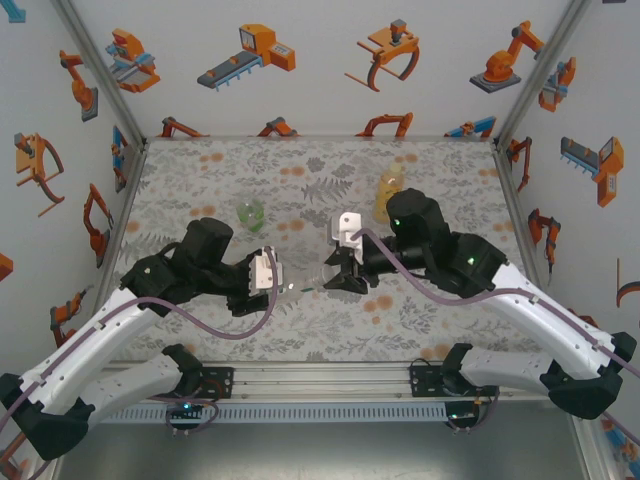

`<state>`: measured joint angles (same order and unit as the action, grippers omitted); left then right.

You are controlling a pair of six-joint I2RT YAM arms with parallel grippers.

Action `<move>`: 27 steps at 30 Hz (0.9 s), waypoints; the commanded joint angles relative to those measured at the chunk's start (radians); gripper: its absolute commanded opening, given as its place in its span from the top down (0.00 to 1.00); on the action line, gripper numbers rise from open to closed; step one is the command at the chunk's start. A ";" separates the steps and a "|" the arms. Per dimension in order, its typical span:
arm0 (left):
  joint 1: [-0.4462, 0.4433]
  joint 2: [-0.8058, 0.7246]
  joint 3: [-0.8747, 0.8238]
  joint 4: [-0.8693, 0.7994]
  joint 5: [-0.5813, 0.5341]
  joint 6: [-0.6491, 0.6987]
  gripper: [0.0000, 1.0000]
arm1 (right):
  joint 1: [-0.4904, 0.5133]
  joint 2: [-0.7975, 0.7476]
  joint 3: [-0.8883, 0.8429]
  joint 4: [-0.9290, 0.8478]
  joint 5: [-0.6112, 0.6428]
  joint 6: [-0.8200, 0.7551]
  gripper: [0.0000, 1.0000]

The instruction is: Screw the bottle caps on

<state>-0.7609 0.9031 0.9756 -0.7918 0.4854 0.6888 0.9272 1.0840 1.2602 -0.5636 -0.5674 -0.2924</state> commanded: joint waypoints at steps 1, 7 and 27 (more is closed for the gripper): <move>-0.006 0.001 0.035 0.041 0.006 -0.012 1.00 | 0.015 -0.008 -0.050 0.095 0.034 0.319 1.00; -0.005 0.002 0.040 0.049 -0.002 -0.014 1.00 | 0.015 -0.038 -0.096 0.110 0.233 0.845 1.00; -0.007 -0.001 0.038 0.069 -0.008 -0.008 1.00 | 0.015 -0.043 -0.148 0.085 0.272 1.708 0.66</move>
<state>-0.7605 0.9051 0.9764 -0.8490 0.4145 0.6846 0.9268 1.0290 1.0721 -0.4763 -0.2661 1.3964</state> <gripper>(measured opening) 0.556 0.420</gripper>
